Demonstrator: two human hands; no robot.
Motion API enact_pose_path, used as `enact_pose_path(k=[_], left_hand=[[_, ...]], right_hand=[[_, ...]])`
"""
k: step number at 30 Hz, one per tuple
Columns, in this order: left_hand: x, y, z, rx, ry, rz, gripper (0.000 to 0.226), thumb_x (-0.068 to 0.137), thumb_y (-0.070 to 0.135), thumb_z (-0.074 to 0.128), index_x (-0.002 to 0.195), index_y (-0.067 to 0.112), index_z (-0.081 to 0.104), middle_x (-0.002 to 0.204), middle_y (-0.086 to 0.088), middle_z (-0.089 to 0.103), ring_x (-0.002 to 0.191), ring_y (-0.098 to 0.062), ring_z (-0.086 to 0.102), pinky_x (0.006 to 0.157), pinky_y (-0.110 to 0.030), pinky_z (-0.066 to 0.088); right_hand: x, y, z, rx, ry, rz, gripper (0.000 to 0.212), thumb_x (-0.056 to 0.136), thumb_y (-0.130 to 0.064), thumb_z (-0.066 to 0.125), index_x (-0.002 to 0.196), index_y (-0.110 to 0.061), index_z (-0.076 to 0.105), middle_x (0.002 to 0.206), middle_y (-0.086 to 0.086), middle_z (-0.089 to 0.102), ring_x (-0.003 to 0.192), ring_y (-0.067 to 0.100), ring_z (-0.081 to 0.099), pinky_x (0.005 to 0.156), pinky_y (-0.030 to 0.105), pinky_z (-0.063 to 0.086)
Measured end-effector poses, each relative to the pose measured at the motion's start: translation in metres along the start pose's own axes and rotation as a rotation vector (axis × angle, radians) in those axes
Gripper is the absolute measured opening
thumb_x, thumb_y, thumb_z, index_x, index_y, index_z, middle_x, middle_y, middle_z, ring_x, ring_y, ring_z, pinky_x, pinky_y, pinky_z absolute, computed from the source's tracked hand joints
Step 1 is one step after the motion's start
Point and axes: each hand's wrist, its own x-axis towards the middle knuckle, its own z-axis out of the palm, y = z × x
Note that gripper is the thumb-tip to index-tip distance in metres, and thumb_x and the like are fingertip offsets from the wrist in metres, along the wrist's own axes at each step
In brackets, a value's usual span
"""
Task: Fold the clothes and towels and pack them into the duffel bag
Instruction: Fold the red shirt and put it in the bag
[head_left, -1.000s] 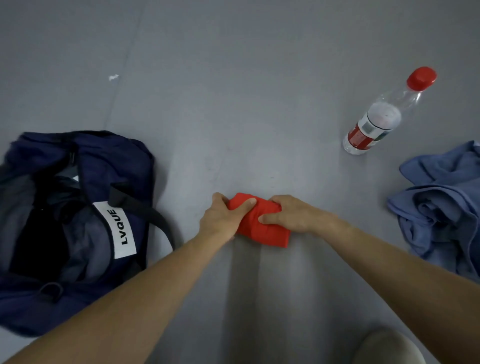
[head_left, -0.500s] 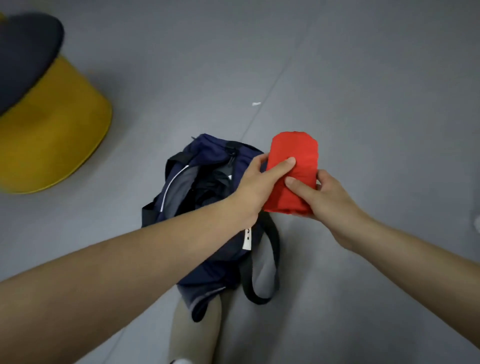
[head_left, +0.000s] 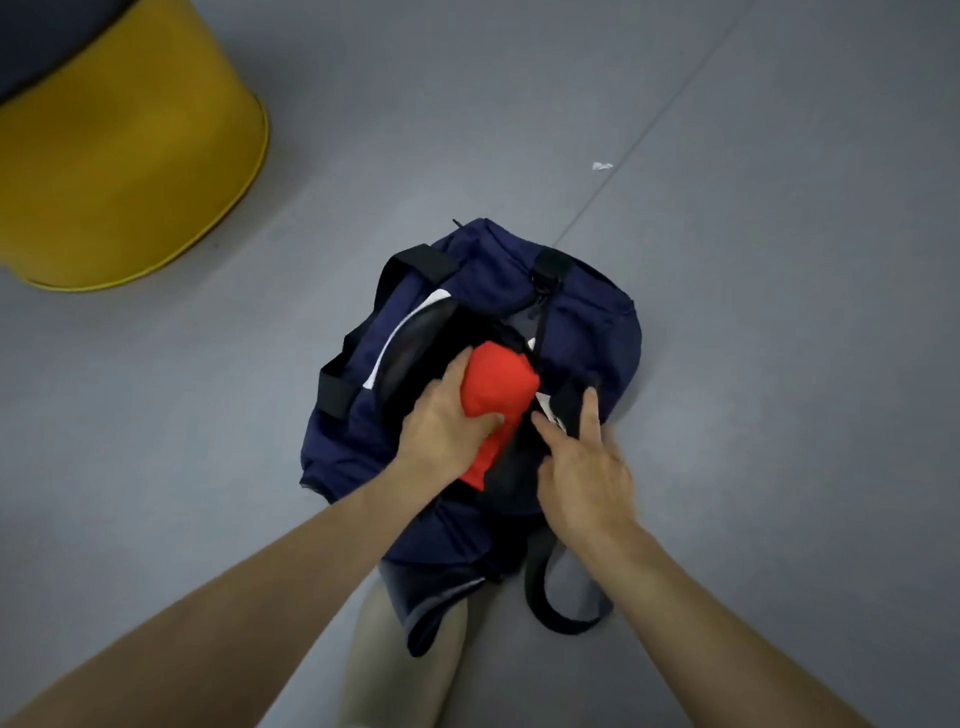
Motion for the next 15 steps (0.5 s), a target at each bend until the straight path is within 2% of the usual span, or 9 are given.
enact_pose_path(k=[3,6,8,10,12,13,15], left_hand=[[0.010,-0.022,0.011,-0.023,-0.017,-0.111,0.091,0.085,0.033,0.077,0.158,0.034,0.022,0.145,-0.009,0.050,0.131,-0.029,0.050,0.108,-0.036,0.041],[0.033,-0.022,0.010,-0.223,-0.083,-0.209,0.088,0.085,0.020,0.079,0.156,0.028,0.029,0.145,-0.006,0.052,0.126,-0.026,0.052,0.110,-0.037,0.042],[0.045,-0.019,0.010,-0.292,-0.104,-0.223,0.085,0.083,0.017,0.080,0.153,0.028,0.033,0.139,-0.004,0.053,0.114,-0.023,0.055,0.100,-0.033,0.045],[0.055,-0.018,0.009,-0.334,-0.130,-0.224,0.084,0.083,0.016,0.080,0.152,0.028,0.034,0.137,-0.003,0.054,0.109,-0.020,0.055,0.091,-0.030,0.045],[0.061,-0.020,0.008,-0.323,-0.166,-0.215,0.083,0.085,0.017,0.079,0.154,0.027,0.033,0.140,-0.005,0.054,0.114,-0.022,0.056,0.094,-0.032,0.047],[0.063,-0.021,0.008,-0.261,-0.175,-0.193,0.082,0.086,0.019,0.078,0.154,0.025,0.032,0.142,-0.008,0.054,0.118,-0.025,0.056,0.099,-0.035,0.047],[0.057,-0.020,0.010,0.088,-0.100,-0.072,0.080,0.089,0.029,0.074,0.155,0.020,0.030,0.144,-0.015,0.051,0.127,-0.034,0.051,0.106,-0.041,0.043]], right_hand=[[-0.005,0.006,0.004,-0.049,-0.041,0.059,0.075,0.094,-0.010,0.047,0.154,-0.046,0.019,0.165,0.015,0.007,0.104,0.033,0.062,0.083,0.038,0.053],[-0.006,0.008,0.000,-0.085,-0.017,0.036,0.082,0.093,-0.009,0.046,0.154,-0.050,0.010,0.164,0.016,0.018,0.089,0.033,0.067,0.076,0.038,0.053],[-0.008,0.009,-0.001,-0.066,0.009,0.006,0.070,0.099,-0.019,0.041,0.154,-0.051,0.011,0.164,0.013,0.020,0.090,0.034,0.067,0.077,0.039,0.053],[-0.012,0.009,0.001,-0.042,0.055,-0.024,0.053,0.103,-0.034,0.035,0.152,-0.051,0.021,0.163,0.012,0.022,0.101,0.033,0.066,0.082,0.041,0.053],[-0.015,0.008,0.005,-0.045,0.071,-0.051,0.047,0.103,-0.045,0.035,0.150,-0.048,0.030,0.163,0.013,0.020,0.117,0.031,0.059,0.088,0.040,0.052],[-0.017,0.007,0.008,-0.045,0.061,-0.060,0.047,0.103,-0.046,0.037,0.150,-0.048,0.030,0.164,0.013,0.017,0.122,0.030,0.055,0.090,0.040,0.052],[-0.019,0.008,0.012,-0.051,0.032,-0.079,0.051,0.103,-0.043,0.040,0.151,-0.046,0.026,0.165,0.015,0.008,0.128,0.030,0.049,0.091,0.040,0.052]])
